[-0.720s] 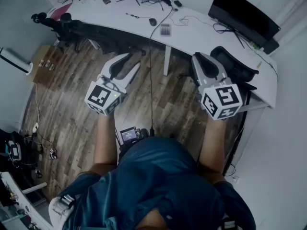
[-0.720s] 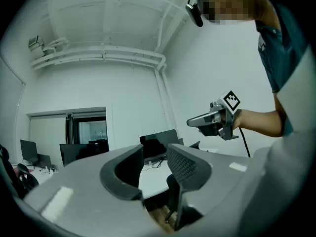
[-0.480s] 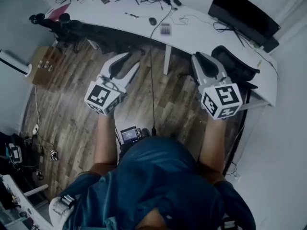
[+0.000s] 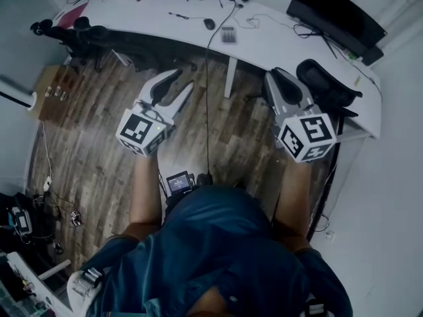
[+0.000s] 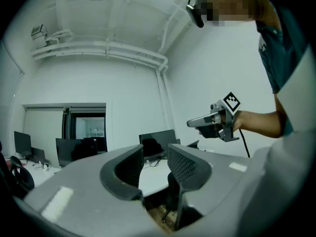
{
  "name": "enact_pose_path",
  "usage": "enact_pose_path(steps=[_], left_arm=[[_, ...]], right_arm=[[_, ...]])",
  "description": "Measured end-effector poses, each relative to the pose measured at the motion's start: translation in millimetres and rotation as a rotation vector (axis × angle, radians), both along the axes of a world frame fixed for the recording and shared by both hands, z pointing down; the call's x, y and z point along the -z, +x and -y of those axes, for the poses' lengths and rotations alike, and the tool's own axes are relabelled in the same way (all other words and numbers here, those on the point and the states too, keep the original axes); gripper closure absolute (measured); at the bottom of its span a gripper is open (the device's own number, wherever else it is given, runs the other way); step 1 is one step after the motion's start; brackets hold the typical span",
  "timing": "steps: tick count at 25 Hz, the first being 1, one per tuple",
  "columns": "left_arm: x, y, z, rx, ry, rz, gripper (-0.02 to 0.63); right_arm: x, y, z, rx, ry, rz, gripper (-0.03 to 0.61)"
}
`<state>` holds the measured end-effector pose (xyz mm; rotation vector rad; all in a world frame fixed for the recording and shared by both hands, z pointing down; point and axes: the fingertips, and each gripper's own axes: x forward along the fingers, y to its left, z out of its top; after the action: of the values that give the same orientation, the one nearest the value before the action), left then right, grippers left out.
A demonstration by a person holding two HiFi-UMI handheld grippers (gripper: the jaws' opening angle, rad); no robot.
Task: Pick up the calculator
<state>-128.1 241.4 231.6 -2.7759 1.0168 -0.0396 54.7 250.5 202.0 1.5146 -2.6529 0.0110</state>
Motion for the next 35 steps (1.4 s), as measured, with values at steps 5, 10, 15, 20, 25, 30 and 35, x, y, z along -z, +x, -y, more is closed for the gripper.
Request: enact_pose_path(steps=[5,10,15,20,25,30,35], left_arm=[[0,-22,12,-0.006,-0.004,-0.031,0.468],[0,-34,23,-0.018,0.007,-0.075,0.468],[-5,-38,38,0.002,-0.019,-0.084,0.468],[-16,-45,57,0.054,-0.039,-0.072,0.468],[-19,-51,80,0.118,-0.060,-0.039,0.468],[-25,-38,111,0.197,-0.094,-0.007,0.468],[-23,-33,142,0.247,-0.076,0.002,0.468]], right_arm=[[1,-28,8,0.012,-0.003,-0.030,0.515],[2,-45,16,0.024,-0.011,-0.060,0.511],[0,-46,34,0.030,-0.027,-0.069,0.511],[-11,-46,64,0.067,-0.038,-0.046,0.506],[-17,-48,102,0.121,-0.041,-0.015,0.500],[-19,-29,143,0.183,-0.049,-0.001,0.499],[-15,-18,181,0.217,-0.035,0.015,0.500]])
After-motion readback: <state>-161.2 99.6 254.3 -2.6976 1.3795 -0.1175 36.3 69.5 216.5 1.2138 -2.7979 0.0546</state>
